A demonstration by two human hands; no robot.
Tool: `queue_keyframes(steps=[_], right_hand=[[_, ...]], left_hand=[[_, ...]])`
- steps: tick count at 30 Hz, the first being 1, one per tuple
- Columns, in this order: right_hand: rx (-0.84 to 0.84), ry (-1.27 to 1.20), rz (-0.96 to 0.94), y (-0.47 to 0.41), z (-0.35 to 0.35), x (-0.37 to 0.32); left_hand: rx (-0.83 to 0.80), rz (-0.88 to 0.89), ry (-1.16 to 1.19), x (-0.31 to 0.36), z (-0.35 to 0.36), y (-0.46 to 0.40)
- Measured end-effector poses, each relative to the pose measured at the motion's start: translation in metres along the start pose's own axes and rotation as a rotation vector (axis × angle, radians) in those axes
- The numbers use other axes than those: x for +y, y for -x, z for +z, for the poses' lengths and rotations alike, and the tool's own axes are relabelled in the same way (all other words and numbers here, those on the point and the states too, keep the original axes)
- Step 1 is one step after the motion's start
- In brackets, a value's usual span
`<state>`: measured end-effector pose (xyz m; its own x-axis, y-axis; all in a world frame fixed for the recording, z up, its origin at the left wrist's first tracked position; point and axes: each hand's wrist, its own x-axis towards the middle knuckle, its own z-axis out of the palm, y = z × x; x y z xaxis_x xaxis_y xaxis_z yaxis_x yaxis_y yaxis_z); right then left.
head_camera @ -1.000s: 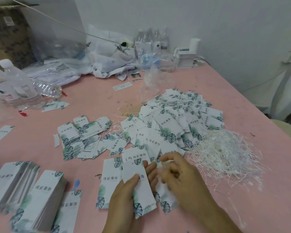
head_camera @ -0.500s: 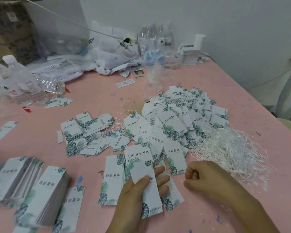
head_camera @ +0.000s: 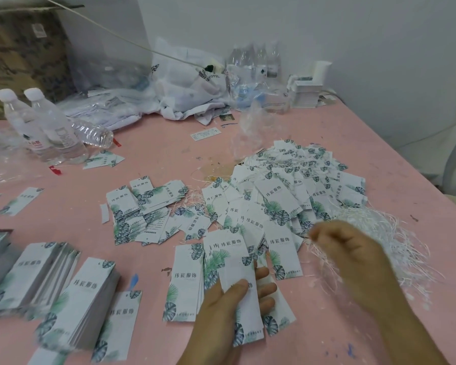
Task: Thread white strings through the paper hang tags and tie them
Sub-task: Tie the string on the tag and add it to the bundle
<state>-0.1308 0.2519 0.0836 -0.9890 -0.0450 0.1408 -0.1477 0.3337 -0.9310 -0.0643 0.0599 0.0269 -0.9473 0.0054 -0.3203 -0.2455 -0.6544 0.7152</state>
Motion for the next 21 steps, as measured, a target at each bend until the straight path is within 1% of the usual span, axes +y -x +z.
queue_keyframes(steps=[1, 2, 3, 5, 6, 7, 8, 11, 14, 17, 21], right_hand=[[0.111, -0.186, -0.040, -0.002, -0.005, -0.004], [0.174, -0.389, -0.072, -0.004, -0.009, -0.008], [0.184, -0.591, -0.104, -0.006, -0.013, -0.011], [0.096, -0.899, -0.113, -0.008, -0.018, -0.017], [0.052, -0.969, -0.071, -0.008, -0.017, -0.019], [0.012, -0.986, -0.008, -0.007, -0.013, -0.018], [-0.022, -0.943, 0.064, -0.004, -0.006, -0.016], [-0.168, -0.676, 0.215, 0.009, 0.026, -0.009], [-0.273, -0.603, 0.284, 0.020, 0.050, -0.001], [-0.253, -0.419, 0.206, 0.024, 0.060, 0.002], [-0.180, -0.310, 0.093, 0.031, 0.069, 0.001]], left_hand=[[0.005, 0.011, -0.026, -0.001, 0.000, 0.000], [0.015, 0.022, -0.054, -0.001, -0.001, 0.001], [0.025, 0.028, -0.074, -0.002, -0.002, 0.002], [0.035, 0.033, -0.089, -0.002, -0.002, 0.004], [0.038, 0.037, -0.095, -0.002, -0.002, 0.005], [0.038, 0.041, -0.105, -0.003, -0.003, 0.005], [0.032, 0.045, -0.116, -0.003, -0.003, 0.006], [0.028, 0.076, -0.151, -0.002, -0.004, 0.006], [0.040, 0.136, -0.205, -0.001, -0.006, 0.004], [0.017, 0.198, -0.284, -0.003, -0.007, 0.003], [0.097, 0.242, -0.398, -0.006, -0.009, 0.003]])
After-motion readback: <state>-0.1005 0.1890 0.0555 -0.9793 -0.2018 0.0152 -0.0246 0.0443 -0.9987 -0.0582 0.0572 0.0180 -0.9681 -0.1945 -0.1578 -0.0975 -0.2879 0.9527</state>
